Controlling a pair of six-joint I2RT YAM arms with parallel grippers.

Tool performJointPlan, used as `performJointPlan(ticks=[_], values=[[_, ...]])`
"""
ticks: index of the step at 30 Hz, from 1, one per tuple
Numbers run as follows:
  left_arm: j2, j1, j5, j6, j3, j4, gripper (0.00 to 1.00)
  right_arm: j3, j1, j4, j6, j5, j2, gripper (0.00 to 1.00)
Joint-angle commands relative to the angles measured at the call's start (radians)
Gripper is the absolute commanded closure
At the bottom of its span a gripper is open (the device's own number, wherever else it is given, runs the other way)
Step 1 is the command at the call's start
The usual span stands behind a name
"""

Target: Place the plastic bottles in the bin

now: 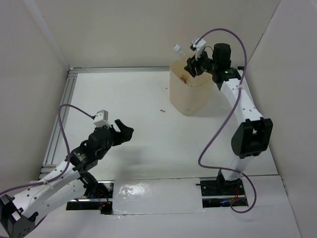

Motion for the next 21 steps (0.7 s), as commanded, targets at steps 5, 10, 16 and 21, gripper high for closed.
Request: performJointPlan(ticks=[5,10,16,21], values=[[-0.037,-0.012,0.02,0.039,0.005,0.046,0.06,0.121,-0.047,-0.141,-0.109,-0.076,0.093,0.0],[-0.023,-0.012,0.048,0.039,0.016,0.028,0.0,0.101,-0.07,-0.141,-0.036,-0.055,-0.002,0.0],[0.029,-0.012,0.082,0.057,0.048,0.092,0.0,0.043,-0.093,-0.173,0.101,0.037,-0.17,0.0],[0.126,-0.012,0.112,0.109,0.109,0.128,0.0,-0.054,-0.102,-0.231,0.205,0.3,-0.291,0.0]])
